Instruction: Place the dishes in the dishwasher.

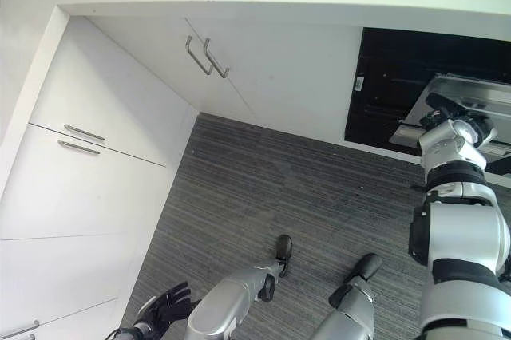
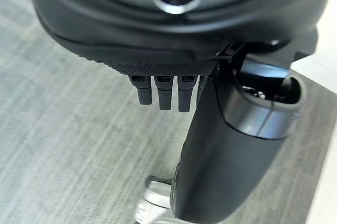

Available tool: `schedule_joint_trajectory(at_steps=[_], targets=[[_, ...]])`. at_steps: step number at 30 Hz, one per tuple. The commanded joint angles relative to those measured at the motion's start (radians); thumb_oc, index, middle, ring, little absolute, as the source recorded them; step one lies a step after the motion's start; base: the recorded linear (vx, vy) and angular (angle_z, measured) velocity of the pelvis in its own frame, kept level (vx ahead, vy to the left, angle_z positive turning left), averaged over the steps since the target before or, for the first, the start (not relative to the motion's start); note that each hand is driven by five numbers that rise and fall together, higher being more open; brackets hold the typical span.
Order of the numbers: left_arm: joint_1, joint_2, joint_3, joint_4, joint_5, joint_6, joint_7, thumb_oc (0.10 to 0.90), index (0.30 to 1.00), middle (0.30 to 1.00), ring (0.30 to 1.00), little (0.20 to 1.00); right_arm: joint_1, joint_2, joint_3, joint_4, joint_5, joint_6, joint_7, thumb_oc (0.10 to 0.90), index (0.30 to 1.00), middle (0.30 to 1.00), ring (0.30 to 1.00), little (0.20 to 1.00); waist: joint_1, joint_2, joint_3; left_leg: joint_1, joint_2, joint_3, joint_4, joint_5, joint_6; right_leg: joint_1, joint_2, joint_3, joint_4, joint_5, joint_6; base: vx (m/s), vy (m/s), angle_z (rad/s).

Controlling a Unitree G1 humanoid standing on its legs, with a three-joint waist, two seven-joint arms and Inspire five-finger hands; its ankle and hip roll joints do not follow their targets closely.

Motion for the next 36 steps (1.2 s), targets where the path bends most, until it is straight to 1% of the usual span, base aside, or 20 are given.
schedule_joint_trajectory(at_steps=[1,3,4,8,9,11,12,14,17,18,19,20,23,26,27,28,29,33,34,36], targets=[[0.055,0.090,-0.039,0.024,-0.037,-0.043,-0.014,0.800,0.900,0.900,0.900,0.900,-0.132,-0.101,0.147,-0.329,-0.129,-0.306,0.202,0.800,0.900,0.900,0.900,0.900,0.043,-0.047,-0.126,-0.026,0.104,-0.039,0.155,-0.225,-0.126,0.042,0.002,0.051,0.043,-0.211,0.084,-0.04,0.004,-0.07],[0.049,0.089,-0.043,0.016,-0.052,-0.058,-0.018,0.800,0.900,0.900,0.900,0.900,-0.114,-0.084,0.137,-0.327,-0.090,-0.309,0.245,0.800,0.900,0.900,0.900,0.900,0.038,-0.050,-0.126,-0.025,0.108,-0.033,0.155,-0.226,-0.126,0.043,0.004,0.053,0.043,-0.212,0.083,-0.07,-0.024,-0.10],[0.039,0.089,-0.041,0.000,-0.074,-0.071,-0.022,0.800,0.900,0.900,0.900,0.900,-0.071,-0.048,0.105,-0.339,-0.008,-0.295,0.291,0.800,0.900,0.900,0.900,0.900,0.029,-0.057,-0.126,-0.021,0.116,-0.026,0.155,-0.228,-0.127,0.046,0.010,0.056,0.043,-0.214,0.081,-0.10,-0.055,-0.08],[0.032,0.091,-0.033,-0.037,-0.112,-0.086,-0.021,0.800,0.900,0.900,0.900,0.900,0.028,0.014,0.050,-0.376,0.085,-0.265,0.359,0.800,0.900,0.900,0.900,0.900,0.017,-0.072,-0.126,-0.010,0.127,-0.018,0.155,-0.233,-0.127,0.056,0.019,0.059,0.043,-0.215,0.079,-0.07,-0.061,-0.08],[0.028,0.092,-0.027,-0.066,-0.138,-0.095,-0.014,0.800,0.900,0.900,0.900,0.900,0.108,0.060,0.020,-0.413,0.106,-0.240,0.383,0.800,0.900,0.900,0.900,0.900,0.008,-0.086,-0.127,-0.001,0.135,-0.015,0.155,-0.236,-0.126,0.062,0.026,0.061,0.043,-0.214,0.077,-0.07,-0.097,-0.07],[0.022,0.092,-0.020,-0.099,-0.142,-0.096,0.002,0.800,0.900,0.900,0.900,0.900,0.209,0.119,-0.004,-0.466,0.127,-0.229,0.400,0.800,0.900,0.900,0.900,0.900,-0.003,-0.104,-0.128,0.005,0.143,-0.014,0.155,-0.238,-0.122,0.069,0.035,0.062,0.043,-0.210,0.074,-0.13,-0.149,-0.18],[0.017,0.090,-0.016,-0.107,-0.127,-0.078,0.025,0.800,0.900,0.900,0.900,0.900,0.300,0.171,-0.011,-0.511,0.135,-0.225,0.422,0.800,0.900,0.900,0.900,0.900,-0.019,-0.119,-0.125,0.003,0.154,-0.004,0.155,-0.221,-0.116,0.066,0.042,0.054,0.043,-0.188,0.060,-0.16,-0.186,-0.26],[0.003,0.076,0.008,-0.075,-0.161,-0.097,0.043,0.800,0.900,0.900,0.900,0.900,0.440,0.251,-0.004,-0.553,0.202,-0.189,0.466,0.800,0.900,0.900,0.900,0.900,-0.050,-0.148,-0.140,0.021,0.179,0.008,0.155,-0.221,-0.121,0.084,0.070,0.068,0.043,-0.196,0.048,-0.07,-0.199,-0.23],[-0.001,0.062,0.032,-0.077,-0.173,-0.088,0.038,0.800,0.900,0.900,0.900,0.900,0.583,0.325,-0.001,-0.570,0.226,-0.179,0.505,0.800,0.900,0.900,0.900,0.900,-0.073,-0.172,-0.158,0.038,0.208,0.025,0.155,-0.221,-0.127,0.108,0.094,0.071,0.043,-0.209,0.036,-0.01,-0.193,-0.49],[-0.004,0.058,0.032,-0.066,-0.170,-0.093,0.036,0.800,0.900,0.900,0.900,0.900,0.638,0.348,0.004,-0.569,0.235,-0.163,0.518,0.800,0.900,0.900,0.900,0.900,-0.083,-0.181,-0.166,0.048,0.222,0.033,0.155,-0.221,-0.131,0.119,0.105,0.070,0.043,-0.215,0.029,-0.03,-0.192,-0.29],[-0.003,0.058,0.032,-0.064,-0.174,-0.093,0.034,0.800,0.900,0.900,0.900,0.900,0.646,0.351,0.004,-0.569,0.239,-0.158,0.517,0.800,0.900,0.900,0.900,0.900,-0.084,-0.182,-0.167,0.050,0.224,0.035,0.155,-0.221,-0.132,0.122,0.107,0.069,0.043,-0.216,0.027,-0.03,-0.183,0.03],[-0.008,0.051,0.042,-0.051,-0.187,-0.090,0.025,0.800,0.900,0.900,0.900,0.900,0.699,0.368,0.000,-0.559,0.238,-0.153,0.550,0.800,0.900,0.900,0.900,0.900,-0.093,-0.188,-0.177,0.058,0.232,0.040,0.155,-0.221,-0.134,0.131,0.117,0.069,0.043,-0.223,0.021,-0.02,-0.146,-0.06],[-0.006,0.028,0.064,-0.013,-0.195,-0.098,0.023,0.800,0.900,0.900,0.900,0.900,0.816,0.391,-0.013,-0.487,0.208,-0.113,0.657,0.800,0.900,0.900,0.900,0.900,-0.105,-0.200,-0.205,0.083,0.253,0.048,0.155,-0.223,-0.144,0.160,0.144,0.066,0.043,-0.244,0.004,0.00,-0.211,-0.12],[-0.002,0.014,0.087,0.022,-0.167,-0.112,0.018,0.800,0.900,0.900,0.900,0.900,0.871,0.392,-0.006,-0.400,0.112,-0.076,0.734,0.800,0.900,0.900,0.900,0.900,-0.107,-0.206,-0.224,0.092,0.265,0.047,0.155,-0.216,-0.153,0.180,0.163,0.064,0.043,-0.260,-0.007,0.03,-0.146,-0.02],[-0.003,0.013,0.091,0.029,-0.162,-0.113,0.017,0.800,0.900,0.900,0.900,0.900,0.879,0.392,-0.005,-0.385,0.098,-0.071,0.743,0.800,0.900,0.900,0.900,0.900,-0.107,-0.206,-0.231,0.105,0.265,0.037,0.155,-0.237,-0.160,0.192,0.170,0.077,0.043,-0.281,0.001,0.06,-0.096,0.08],[-0.006,0.008,0.098,0.040,-0.158,-0.111,0.015,0.800,0.900,0.900,0.900,0.900,0.893,0.391,-0.004,-0.361,0.064,-0.064,0.757,0.800,0.900,0.900,0.900,0.900,-0.108,-0.209,-0.238,0.108,0.263,0.040,0.155,-0.238,-0.159,0.195,0.174,0.078,0.043,-0.285,0.000,0.02,-0.099,0.07],[-0.022,0.005,0.110,0.068,-0.147,-0.105,0.008,0.800,0.900,0.900,0.900,0.900,0.921,0.389,0.001,-0.323,-0.014,-0.096,0.778,0.800,0.900,0.900,0.900,0.900,-0.113,-0.215,-0.243,0.124,0.261,0.076,0.155,-0.237,-0.154,0.206,0.172,0.065,0.043,-0.288,0.001,-0.07,-0.083,0.03],[-0.070,0.010,0.117,0.105,-0.109,-0.070,-0.004,0.800,0.900,0.900,0.900,0.900,0.987,0.398,0.005,-0.297,-0.067,-0.131,0.788,0.800,0.900,0.900,0.900,0.900,-0.153,-0.234,-0.247,0.162,0.277,0.189,0.155,-0.230,-0.148,0.234,0.145,0.019,0.043,-0.274,0.006,-0.06,0.014,0.29],[-0.089,0.013,0.115,0.126,-0.093,-0.062,-0.009,0.800,0.900,0.900,0.900,0.900,1.005,0.405,0.016,-0.272,-0.114,-0.150,0.793,0.800,0.900,0.900,0.900,0.900,-0.164,-0.239,-0.252,0.168,0.274,0.191,0.155,-0.239,-0.144,0.244,0.139,0.010,0.043,-0.273,0.009,-0.03,0.117,0.70],[-0.108,0.013,0.107,0.147,-0.066,-0.052,-0.003,0.800,0.900,0.900,0.900,0.900,1.018,0.414,0.035,-0.240,-0.182,-0.166,0.780,0.800,0.900,0.900,0.900,0.900,-0.180,-0.243,-0.261,0.188,0.266,0.189,0.155,-0.261,-0.134,0.257,0.135,0.019,0.043,-0.272,0.020,-0.01,0.150,0.68]])
